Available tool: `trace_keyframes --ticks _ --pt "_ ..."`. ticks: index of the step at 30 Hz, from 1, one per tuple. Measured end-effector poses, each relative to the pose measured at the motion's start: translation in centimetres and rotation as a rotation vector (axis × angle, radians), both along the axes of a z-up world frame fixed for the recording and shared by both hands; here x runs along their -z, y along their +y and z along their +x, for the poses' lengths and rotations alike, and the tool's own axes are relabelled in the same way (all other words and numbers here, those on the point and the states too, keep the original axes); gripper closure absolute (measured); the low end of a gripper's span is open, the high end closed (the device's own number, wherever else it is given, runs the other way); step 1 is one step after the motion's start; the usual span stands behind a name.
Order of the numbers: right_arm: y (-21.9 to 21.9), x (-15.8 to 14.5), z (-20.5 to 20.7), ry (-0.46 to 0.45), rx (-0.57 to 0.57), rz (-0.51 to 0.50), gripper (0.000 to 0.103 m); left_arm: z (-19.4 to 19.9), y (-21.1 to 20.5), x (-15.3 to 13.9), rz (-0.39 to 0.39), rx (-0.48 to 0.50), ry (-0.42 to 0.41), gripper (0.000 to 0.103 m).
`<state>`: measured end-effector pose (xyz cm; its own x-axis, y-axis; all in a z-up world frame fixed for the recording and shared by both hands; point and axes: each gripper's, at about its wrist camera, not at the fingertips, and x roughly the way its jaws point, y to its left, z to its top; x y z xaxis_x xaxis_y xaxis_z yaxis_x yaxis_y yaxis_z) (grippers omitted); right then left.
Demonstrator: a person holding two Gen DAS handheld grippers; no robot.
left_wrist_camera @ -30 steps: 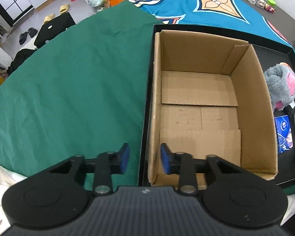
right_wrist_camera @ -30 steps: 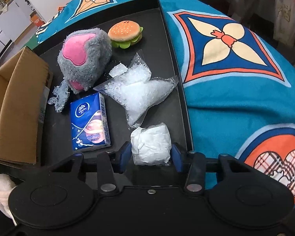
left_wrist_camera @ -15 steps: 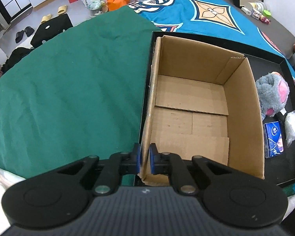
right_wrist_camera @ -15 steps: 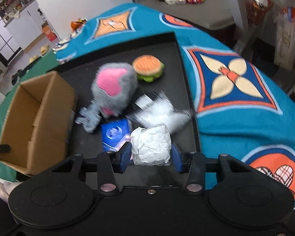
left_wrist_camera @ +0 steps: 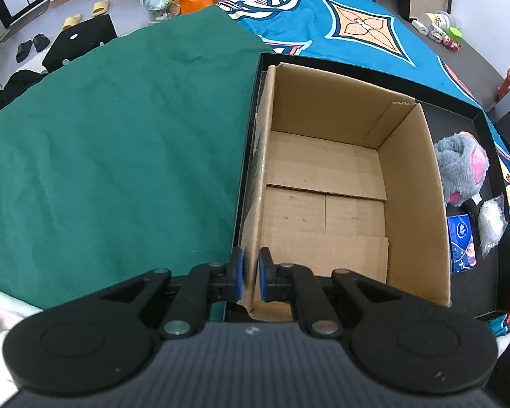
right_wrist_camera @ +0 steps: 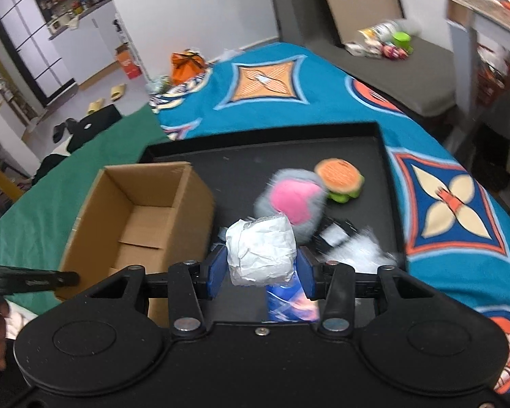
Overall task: Organize soft objects
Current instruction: 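Carry the white bundle with the right gripper into the cardboard box and release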
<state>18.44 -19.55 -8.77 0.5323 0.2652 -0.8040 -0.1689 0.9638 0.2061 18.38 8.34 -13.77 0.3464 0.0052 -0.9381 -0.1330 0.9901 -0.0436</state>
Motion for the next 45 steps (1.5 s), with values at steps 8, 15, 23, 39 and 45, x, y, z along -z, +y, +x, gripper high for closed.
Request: trace_keyframes --ticks 8,15,23,39,45 --pt "5.1 -0.8 0.9 -0.015 -0.086 -0.002 0.059 0.0 0.5 0.2 -0.012 -0.008 -0.011 0.095" --pt "8.4 -0.5 1.4 -0.018 -0.137 -0.013 0.059 -0.1 1.2 0.5 -0.047 -0.024 -0.02 0.094" --pt "12.0 -0.7 1.9 -0.045 -0.211 -0.02 0.059 -0.1 1.9 0.6 -0.078 -0.037 -0.026 0.094" --pt "15.0 -1.1 2.6 -0.1 -0.258 -0.017 0.008 -0.1 1.9 0.4 -0.082 -0.035 -0.03 0.094" --pt "12.0 -0.1 2.0 -0.037 -0.198 0.047 0.006 0.0 1.7 0.4 -0.068 -0.033 -0.026 0.094"
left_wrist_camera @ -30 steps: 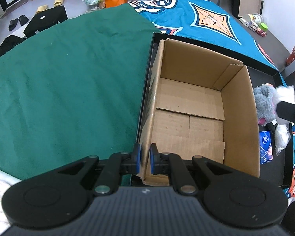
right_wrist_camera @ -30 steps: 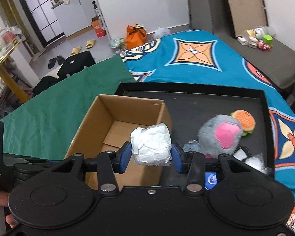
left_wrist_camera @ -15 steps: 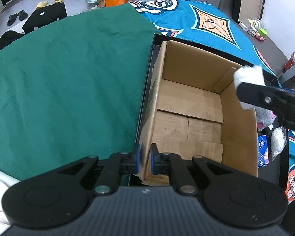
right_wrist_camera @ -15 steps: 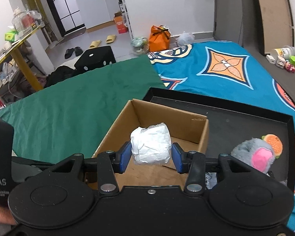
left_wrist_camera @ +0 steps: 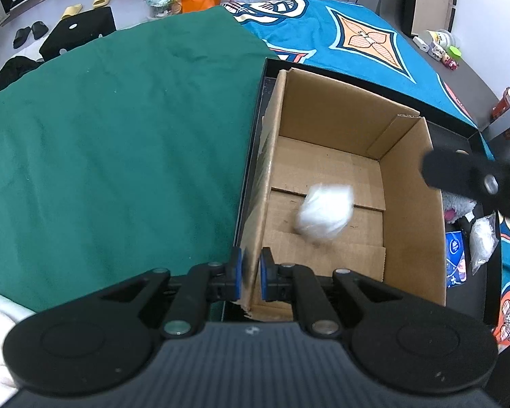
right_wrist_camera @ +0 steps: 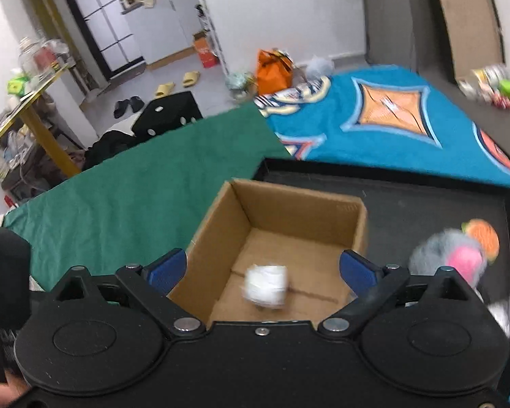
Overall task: Organize soft objects
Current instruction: 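Carry the white bundle with the right gripper into the cardboard box and release, then move the right gripper back to the tray and grasp the blue tissue pack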
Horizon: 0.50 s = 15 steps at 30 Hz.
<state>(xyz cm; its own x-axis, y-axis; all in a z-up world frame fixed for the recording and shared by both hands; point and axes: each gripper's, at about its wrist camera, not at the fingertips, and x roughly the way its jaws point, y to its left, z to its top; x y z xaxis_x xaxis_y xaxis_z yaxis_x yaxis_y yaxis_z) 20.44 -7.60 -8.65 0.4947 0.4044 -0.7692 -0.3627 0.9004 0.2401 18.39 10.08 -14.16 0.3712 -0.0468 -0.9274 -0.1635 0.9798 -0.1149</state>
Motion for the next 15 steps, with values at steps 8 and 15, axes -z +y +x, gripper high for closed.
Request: trace_keyframes --ticks 8,15 --pt "-3.7 0.4 -1.5 -0.004 0.058 -0.001 0.006 0.1 -1.4 -0.5 0.052 0.016 -0.006 0.091" --pt "-6.6 1.2 -2.0 0.0 0.105 -0.003 0.01 -0.2 -2.8 -1.2 0.101 0.042 -0.054 0.07"
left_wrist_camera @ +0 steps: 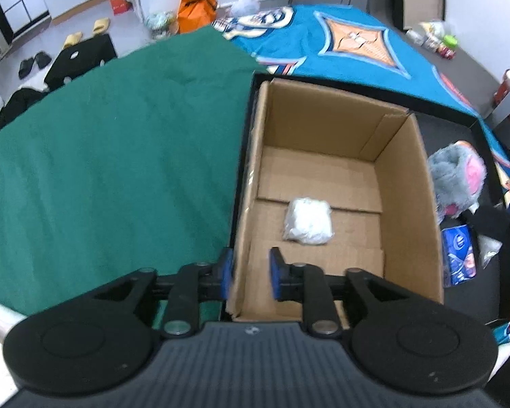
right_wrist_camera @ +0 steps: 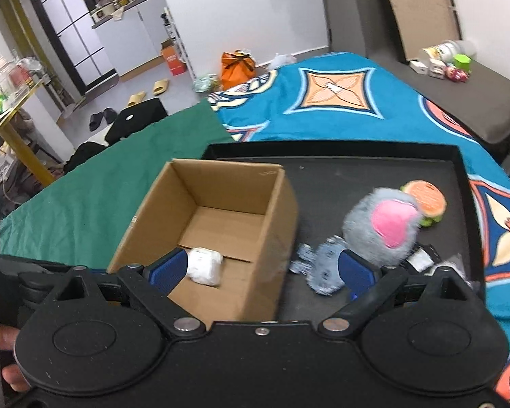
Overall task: Organize soft objects
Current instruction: 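Move the right gripper back to the tray and grasp the blue tissue pack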
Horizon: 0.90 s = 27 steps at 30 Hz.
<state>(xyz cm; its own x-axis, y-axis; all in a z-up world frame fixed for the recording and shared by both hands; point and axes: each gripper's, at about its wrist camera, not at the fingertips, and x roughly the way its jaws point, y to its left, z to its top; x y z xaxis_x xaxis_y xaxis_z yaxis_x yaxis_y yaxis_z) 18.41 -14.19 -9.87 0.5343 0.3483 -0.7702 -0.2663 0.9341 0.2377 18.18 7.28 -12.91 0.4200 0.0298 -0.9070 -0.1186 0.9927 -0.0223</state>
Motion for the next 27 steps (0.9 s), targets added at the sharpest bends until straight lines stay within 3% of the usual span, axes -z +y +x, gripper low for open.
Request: trace_keyframes --ticks 1,3,7,15,27 --pt "-0.5 0.2 -0.1 0.001 0.008 0.001 0.011 -0.1 -0.1 -0.2 0.008 -0.002 -0.011 0.061" --pt "-1.5 0.6 -0.4 0.003 0.021 0.003 0.012 -0.1 -0.5 -0.5 0.034 -0.008 -0.028 0.052" --pt "-3.5 2.0 -0.7 0.03 0.06 0.019 0.016 -0.1 -1.3 -0.6 0.07 0.016 -0.033 0.042" --pt "-6.4 5.3 -1.7 0.085 0.108 0.009 0.016 -0.1 -2.8 -0.8 0.143 0.054 -0.04 0.032" --pt "-7.4 8.8 -2.0 0.108 0.121 -0.044 0.016 0.6 -4.3 0.0 0.225 0.096 0.004 0.031"
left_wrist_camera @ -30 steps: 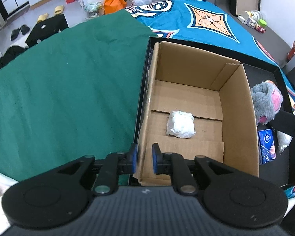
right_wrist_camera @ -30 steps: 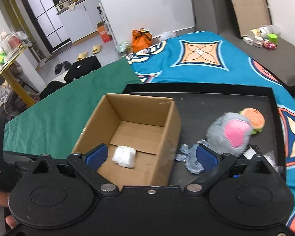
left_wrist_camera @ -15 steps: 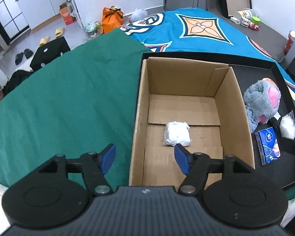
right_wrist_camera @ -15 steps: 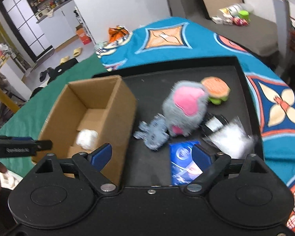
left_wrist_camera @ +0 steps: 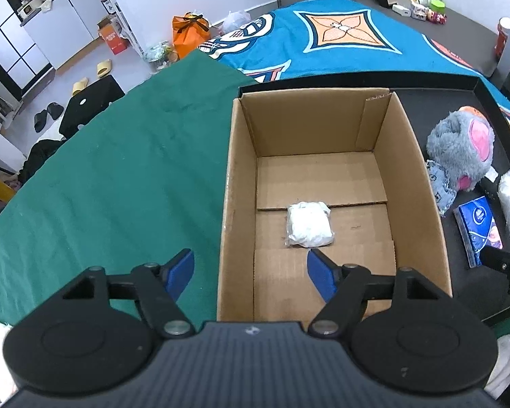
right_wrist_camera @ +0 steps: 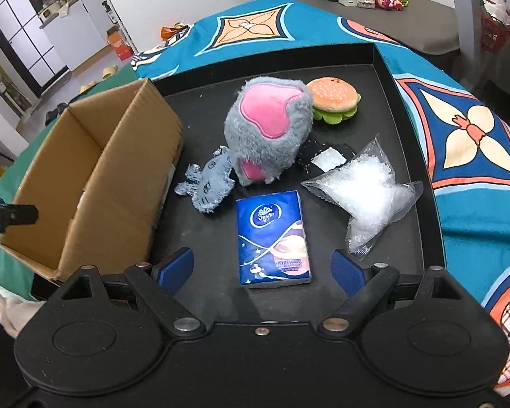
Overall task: Organize soft objects
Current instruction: 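Move the right gripper back to the tray and grasp the blue tissue pack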
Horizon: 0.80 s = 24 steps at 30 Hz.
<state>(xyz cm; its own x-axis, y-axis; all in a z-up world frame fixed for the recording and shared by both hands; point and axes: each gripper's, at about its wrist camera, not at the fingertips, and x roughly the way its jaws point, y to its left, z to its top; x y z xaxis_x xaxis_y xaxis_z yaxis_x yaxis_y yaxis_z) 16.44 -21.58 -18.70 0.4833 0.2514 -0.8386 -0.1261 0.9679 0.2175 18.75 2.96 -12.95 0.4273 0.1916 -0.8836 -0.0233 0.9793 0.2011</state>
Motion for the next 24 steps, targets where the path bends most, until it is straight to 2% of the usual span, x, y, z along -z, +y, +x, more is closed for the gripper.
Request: trace_keyframes --ticks 2,4,8,12,14,15,16,24 --pt "0.1 0.3 0.1 0.0 0.0 -0.013 0.016 0.2 -0.3 0.2 0.014 0.004 0.014 0.031" --pt "0.2 0.5 0.3 -0.002 0.005 -0.033 0.022 0.3 -0.5 0.4 0.027 0.01 0.022 0.031" --pt "0.5 1.0 0.7 -0.002 0.001 -0.045 0.025 0.2 -0.6 0.1 0.049 -0.006 -0.003 0.031" --pt "0.7 1.6 1.1 0.006 -0.005 -0.062 0.027 0.7 -0.7 0.7 0.057 0.0 0.043 0.031" --pt "0.9 2.0 1.3 0.024 -0.012 -0.069 0.036 0.8 -1.1 1.1 0.076 0.013 0.063 0.031" --pt "0.8 2.2 1.4 0.035 -0.014 -0.07 0.046 0.8 -1.2 1.2 0.082 0.021 0.067 0.031" --pt "0.8 2.5 1.5 0.046 -0.015 -0.065 0.051 0.7 -1.4 1.2 0.087 0.03 0.067 0.031" --pt "0.4 1.9 0.8 0.039 -0.006 -0.042 0.053 0.6 -1.3 1.1 0.076 0.027 0.062 0.031"
